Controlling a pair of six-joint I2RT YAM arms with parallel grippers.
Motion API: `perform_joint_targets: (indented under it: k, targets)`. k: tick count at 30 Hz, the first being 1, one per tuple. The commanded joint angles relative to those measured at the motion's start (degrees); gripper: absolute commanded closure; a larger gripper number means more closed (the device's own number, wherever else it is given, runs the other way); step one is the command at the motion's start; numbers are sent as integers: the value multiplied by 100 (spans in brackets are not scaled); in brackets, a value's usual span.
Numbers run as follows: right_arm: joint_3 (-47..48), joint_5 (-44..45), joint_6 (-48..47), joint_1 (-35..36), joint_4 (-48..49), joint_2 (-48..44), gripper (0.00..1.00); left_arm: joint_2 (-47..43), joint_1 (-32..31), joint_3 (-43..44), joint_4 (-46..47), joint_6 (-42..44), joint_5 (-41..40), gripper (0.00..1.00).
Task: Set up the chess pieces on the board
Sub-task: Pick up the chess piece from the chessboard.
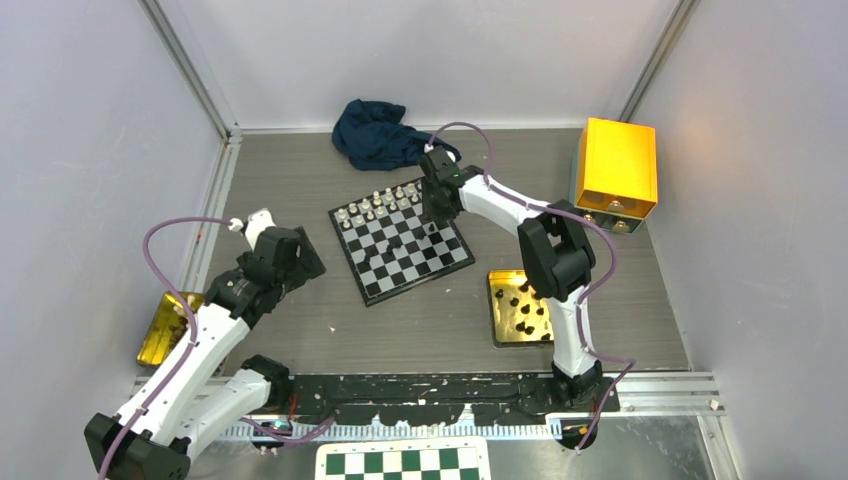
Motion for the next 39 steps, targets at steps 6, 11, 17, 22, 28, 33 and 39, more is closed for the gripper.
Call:
perform_joint_targets:
  k: [6, 11, 17, 22, 28, 33, 39]
  targets:
    - [410, 125, 9, 120, -234, 63, 66, -42, -8, 235, 178, 182, -202, 10]
    - [357, 171, 11, 162, -329, 56, 67, -62, -6, 213, 177, 174, -184, 10]
    - [196, 232, 43, 193, -321, -9, 67, -115, -9, 183, 156, 149, -179, 10]
    - [150, 267, 40, 202, -306, 5, 76, -125, -9, 175, 156, 125, -170, 10]
    - [161, 309, 55, 196, -308, 43, 84, -143, -18, 165, 133, 129, -174, 10]
    - [145, 376, 23, 196, -307, -25, 92, -152, -27, 157, 122, 129, -196, 10]
    - [89, 583, -103, 199, -358, -308, 98, -98, -35, 153, 157, 129, -183, 10]
